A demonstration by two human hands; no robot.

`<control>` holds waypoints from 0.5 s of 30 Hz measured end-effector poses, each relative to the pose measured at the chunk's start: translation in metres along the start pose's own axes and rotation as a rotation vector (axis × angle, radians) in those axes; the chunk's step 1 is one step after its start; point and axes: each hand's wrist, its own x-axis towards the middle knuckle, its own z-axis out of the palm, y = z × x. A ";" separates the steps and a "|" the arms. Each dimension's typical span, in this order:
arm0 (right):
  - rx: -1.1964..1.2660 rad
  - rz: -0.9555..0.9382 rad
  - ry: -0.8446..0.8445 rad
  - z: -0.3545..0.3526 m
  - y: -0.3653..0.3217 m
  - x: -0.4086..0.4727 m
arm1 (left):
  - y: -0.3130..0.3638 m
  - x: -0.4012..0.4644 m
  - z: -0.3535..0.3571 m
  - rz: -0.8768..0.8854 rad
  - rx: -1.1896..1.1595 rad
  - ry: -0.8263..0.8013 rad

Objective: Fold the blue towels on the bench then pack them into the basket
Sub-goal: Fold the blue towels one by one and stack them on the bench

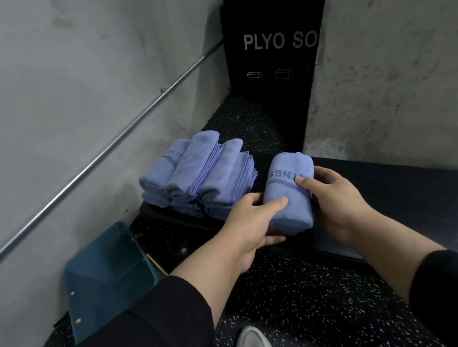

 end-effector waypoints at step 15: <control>-0.784 -0.223 0.074 0.022 0.023 0.040 | -0.001 -0.009 -0.026 0.527 1.236 0.132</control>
